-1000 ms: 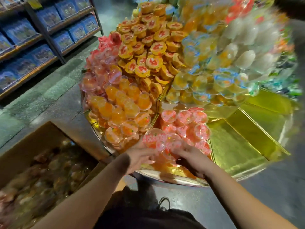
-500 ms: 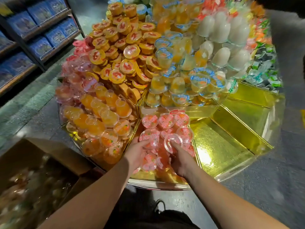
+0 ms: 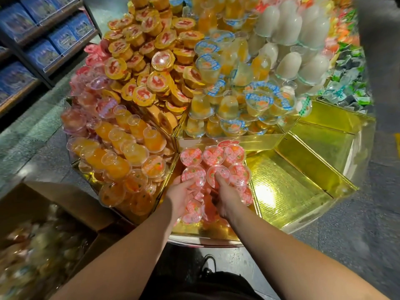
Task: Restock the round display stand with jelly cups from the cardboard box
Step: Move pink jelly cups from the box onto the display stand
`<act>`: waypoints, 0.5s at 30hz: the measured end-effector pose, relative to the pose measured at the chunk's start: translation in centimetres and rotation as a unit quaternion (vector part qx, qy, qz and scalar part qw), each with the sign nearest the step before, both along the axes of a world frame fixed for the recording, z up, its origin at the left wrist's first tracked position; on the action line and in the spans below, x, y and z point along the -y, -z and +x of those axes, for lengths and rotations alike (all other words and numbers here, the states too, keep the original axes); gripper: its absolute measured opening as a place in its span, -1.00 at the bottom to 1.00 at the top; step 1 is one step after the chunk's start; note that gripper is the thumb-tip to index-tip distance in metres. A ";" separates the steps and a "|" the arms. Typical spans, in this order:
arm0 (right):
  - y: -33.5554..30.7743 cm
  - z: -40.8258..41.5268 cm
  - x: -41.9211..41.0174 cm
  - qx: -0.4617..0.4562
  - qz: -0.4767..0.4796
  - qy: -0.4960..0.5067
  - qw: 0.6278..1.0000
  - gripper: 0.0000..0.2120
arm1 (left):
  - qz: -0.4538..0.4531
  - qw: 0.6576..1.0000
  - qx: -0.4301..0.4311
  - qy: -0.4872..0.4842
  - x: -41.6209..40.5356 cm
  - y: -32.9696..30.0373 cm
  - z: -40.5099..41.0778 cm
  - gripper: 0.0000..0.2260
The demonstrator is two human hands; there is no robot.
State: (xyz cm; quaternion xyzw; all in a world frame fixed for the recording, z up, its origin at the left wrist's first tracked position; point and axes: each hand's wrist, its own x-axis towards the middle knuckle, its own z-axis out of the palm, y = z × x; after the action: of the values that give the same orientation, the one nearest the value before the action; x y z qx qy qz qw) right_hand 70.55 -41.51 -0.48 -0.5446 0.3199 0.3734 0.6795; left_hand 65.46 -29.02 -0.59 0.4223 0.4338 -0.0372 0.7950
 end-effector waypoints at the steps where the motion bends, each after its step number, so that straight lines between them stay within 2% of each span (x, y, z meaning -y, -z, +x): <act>1: 0.1 0.1 0.0 0.004 -0.002 -0.011 1.000 -0.59 | 0.000 1.000 0.003 0.003 0.0 0.1 0.1 -0.51; 6: 0.0 0.1 0.3 0.033 -0.055 -0.082 0.995 -0.40 | 0.039 0.999 -0.005 0.014 0.2 0.2 0.4 -0.52; 10: -0.2 0.1 0.5 0.050 -0.087 -0.119 0.988 -0.34 | 0.078 0.996 -0.022 0.039 0.1 0.6 0.4 -0.53; 15: -1.1 -0.2 1.1 0.060 -0.093 -0.165 0.980 -0.27 | 0.081 0.993 -0.043 0.073 -0.6 0.6 0.4 -0.48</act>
State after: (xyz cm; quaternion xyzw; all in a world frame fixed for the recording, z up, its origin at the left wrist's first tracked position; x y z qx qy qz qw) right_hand 70.37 -42.62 0.59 -0.6719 0.2175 0.4161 0.5728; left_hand 65.82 -28.47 -1.20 0.5136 0.4372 -0.0779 0.7342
